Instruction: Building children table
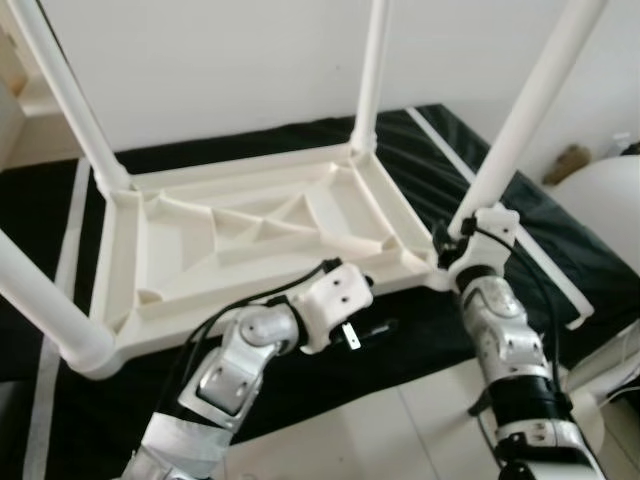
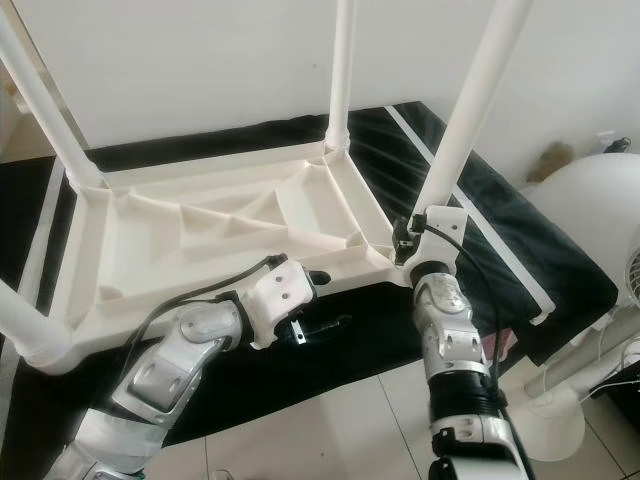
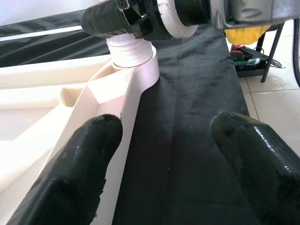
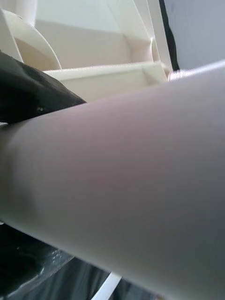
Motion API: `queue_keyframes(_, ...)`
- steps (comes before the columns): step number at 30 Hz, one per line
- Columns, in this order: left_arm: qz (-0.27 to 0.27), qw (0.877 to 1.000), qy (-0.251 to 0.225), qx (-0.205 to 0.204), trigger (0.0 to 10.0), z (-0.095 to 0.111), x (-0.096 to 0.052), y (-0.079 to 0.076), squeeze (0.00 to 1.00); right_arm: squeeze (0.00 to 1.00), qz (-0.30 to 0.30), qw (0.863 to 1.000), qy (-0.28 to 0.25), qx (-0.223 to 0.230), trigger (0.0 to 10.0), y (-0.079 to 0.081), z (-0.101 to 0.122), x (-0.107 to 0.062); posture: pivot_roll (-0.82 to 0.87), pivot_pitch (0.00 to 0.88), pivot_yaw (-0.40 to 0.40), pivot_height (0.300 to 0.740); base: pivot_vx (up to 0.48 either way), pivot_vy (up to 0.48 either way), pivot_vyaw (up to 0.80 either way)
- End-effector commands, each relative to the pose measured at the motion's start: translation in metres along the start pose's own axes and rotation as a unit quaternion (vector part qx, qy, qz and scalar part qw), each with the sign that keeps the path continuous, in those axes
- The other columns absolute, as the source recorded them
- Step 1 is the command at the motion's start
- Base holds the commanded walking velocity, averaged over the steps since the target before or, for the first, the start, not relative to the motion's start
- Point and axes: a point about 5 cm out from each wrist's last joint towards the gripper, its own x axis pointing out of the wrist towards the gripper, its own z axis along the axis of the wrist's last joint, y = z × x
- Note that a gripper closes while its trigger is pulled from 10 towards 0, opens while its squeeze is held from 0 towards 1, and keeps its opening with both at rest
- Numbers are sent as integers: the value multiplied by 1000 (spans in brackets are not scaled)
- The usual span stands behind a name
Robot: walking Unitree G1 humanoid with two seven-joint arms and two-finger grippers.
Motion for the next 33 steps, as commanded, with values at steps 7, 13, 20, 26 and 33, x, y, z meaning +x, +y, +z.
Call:
queue_keyframes(7, 45, 999, 4, 4, 10000, -2, -1, 9, 0, 0, -116, 990, 15, 79, 10000, 20, -9, -26, -59, 26, 9, 740, 0, 0, 0)
queue_keyframes(13, 45, 999, 4, 7, 10000, -2, -1, 9, 0, 0, -102, 992, 7, 70, 10000, 19, -4, -29, -62, 23, 10, 740, 0, 0, 0)
queue_keyframes(20, 45, 999, 3, 6, 10000, -3, -1, 10, 0, 1000, -62, 995, -32, 67, 10000, 15, 5, -33, -64, 20, 10, 740, 0, 0, 0)
queue_keyframes(26, 44, 999, -1, 4, 10000, -2, -2, 9, 0, 39, 0, 998, -47, 29, 10000, 4, 12, -33, -67, 24, 10, 740, 0, 0, 0)
queue_keyframes(33, 46, 999, -5, 5, 10000, 0, 0, 8, 0, 0, 104, 994, -27, -7, 10000, -18, 11, -28, -75, 30, 5, 740, 0, 0, 0)
